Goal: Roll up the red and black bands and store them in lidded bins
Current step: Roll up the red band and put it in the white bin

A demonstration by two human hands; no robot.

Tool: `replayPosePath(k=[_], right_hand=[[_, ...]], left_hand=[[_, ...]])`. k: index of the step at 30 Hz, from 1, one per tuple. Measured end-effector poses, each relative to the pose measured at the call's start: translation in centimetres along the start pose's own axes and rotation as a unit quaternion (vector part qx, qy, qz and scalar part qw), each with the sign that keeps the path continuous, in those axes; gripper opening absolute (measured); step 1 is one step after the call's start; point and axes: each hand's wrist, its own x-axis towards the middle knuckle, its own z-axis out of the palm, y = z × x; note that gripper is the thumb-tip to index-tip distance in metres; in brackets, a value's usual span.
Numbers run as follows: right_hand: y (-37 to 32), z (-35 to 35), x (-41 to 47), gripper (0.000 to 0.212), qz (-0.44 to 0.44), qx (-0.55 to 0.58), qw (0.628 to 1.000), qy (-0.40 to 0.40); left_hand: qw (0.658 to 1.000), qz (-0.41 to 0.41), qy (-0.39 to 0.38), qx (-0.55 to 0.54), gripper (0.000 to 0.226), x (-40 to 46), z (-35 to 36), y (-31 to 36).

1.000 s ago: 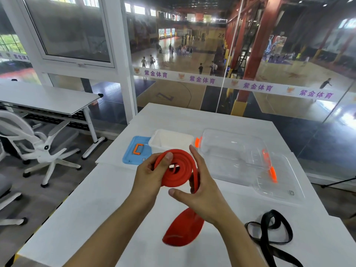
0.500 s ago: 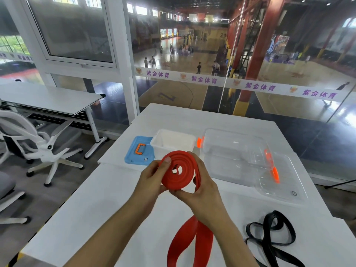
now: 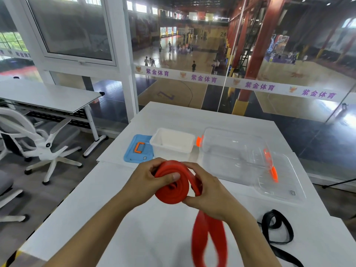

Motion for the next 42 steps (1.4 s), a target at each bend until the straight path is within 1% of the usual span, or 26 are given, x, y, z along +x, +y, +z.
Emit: replayPosePath(k=[2, 5, 7, 9, 11, 14, 17, 19, 21, 23, 25, 28, 29, 32, 33, 35, 36, 37, 39, 41, 42], right_hand=[[0.2, -0.2, 0.0, 0.068, 0.027, 0.018, 0.999, 0.003], [0.5, 0.2, 0.5, 0.050, 0.062, 0.047, 0.997, 0.006], [0.5, 0.8, 0.7, 0.046, 0.067, 0.073, 0.995, 0.012], [0.1, 1.2, 0.9, 0.051, 0.055, 0.088, 0.994, 0.021], [-0.3, 1.4, 0.8, 0.061, 0.048, 0.104, 0.993, 0.024], [-1.0, 1.5, 0.6, 0.079, 0.033, 0.105, 0.993, 0.044], [-1.7, 2.5, 0.6, 0.096, 0.008, 0.081, 0.994, 0.080], [-2.1, 3.4, 0.8, 0.098, 0.001, 0.085, 0.991, 0.108], [-2.3, 4.2, 1.0, 0.095, 0.003, 0.081, 0.988, 0.132], [-2.4, 4.8, 0.9, 0.094, 0.004, 0.088, 0.985, 0.152], [-2.4, 4.8, 0.7, 0.094, 0.002, 0.096, 0.983, 0.155], [-1.9, 3.8, 0.5, 0.089, -0.010, 0.096, 0.986, 0.139], [-1.6, 3.3, 0.4, 0.088, -0.013, 0.097, 0.987, 0.127], [-1.1, 2.2, -0.1, 0.088, -0.022, 0.090, 0.994, 0.063], [-1.0, 1.9, -0.2, 0.088, -0.025, 0.081, 0.996, 0.039], [-1.0, 1.7, -0.1, 0.089, -0.029, 0.069, 0.997, -0.002], [-1.0, 1.7, 0.0, 0.089, -0.029, 0.067, 0.997, -0.014], [-1.0, 1.7, 0.0, 0.090, -0.028, 0.069, 0.997, -0.018], [-0.9, 1.5, 0.1, 0.090, 0.001, 0.087, 0.996, -0.025], [-0.8, 1.0, 0.1, 0.079, 0.068, 0.123, 0.989, -0.047], [-0.5, 0.6, 0.1, 0.068, 0.097, 0.130, 0.985, -0.055]], left_hand=[[0.998, -0.002, 0.048, -0.036, 0.036, 0.1, 0.4, -0.2], [0.995, 0.000, 0.089, -0.041, 0.049, 0.4, 0.7, -0.6], [0.991, 0.000, 0.119, -0.052, 0.048, 0.4, 1.0, -0.4], [0.985, -0.006, 0.155, -0.071, 0.042, 0.4, 1.2, 0.0], [0.979, -0.007, 0.184, -0.093, 0.039, 0.5, 1.4, 0.5], [0.965, -0.019, 0.225, -0.131, 0.045, 0.8, 1.8, 0.9], [0.942, -0.049, 0.276, -0.183, 0.027, 1.3, 2.0, 0.9], [0.930, -0.072, 0.288, -0.219, 0.024, 1.3, 2.5, 0.8], [0.918, -0.090, 0.296, -0.249, 0.028, 1.0, 3.3, 0.8], [0.911, -0.100, 0.289, -0.276, 0.038, 0.6, 3.9, 0.8], [0.912, -0.114, 0.258, -0.299, 0.046, 0.2, 4.1, 0.8], [0.924, -0.157, 0.203, -0.284, 0.036, -0.2, 3.2, 0.7], [0.932, -0.172, 0.176, -0.267, 0.039, -0.3, 2.5, 0.7], [0.960, -0.198, 0.077, -0.181, 0.066, -0.1, 0.0, 0.5], [0.972, -0.190, 0.048, -0.130, 0.069, 0.0, -0.6, 0.5], [0.989, -0.148, 0.009, -0.020, 0.059, 0.1, -1.1, 0.7], [0.992, -0.127, 0.003, 0.009, 0.052, 0.1, -1.0, 0.7], [0.993, -0.114, 0.011, 0.014, 0.046, 0.1, -0.8, 0.6], [0.993, -0.103, 0.048, -0.005, 0.035, 0.1, -0.5, 0.4], [0.992, -0.090, 0.082, -0.013, 0.028, 0.3, -0.5, 0.2], [0.991, -0.086, 0.096, -0.014, 0.028, 0.4, -0.6, 0.1]])
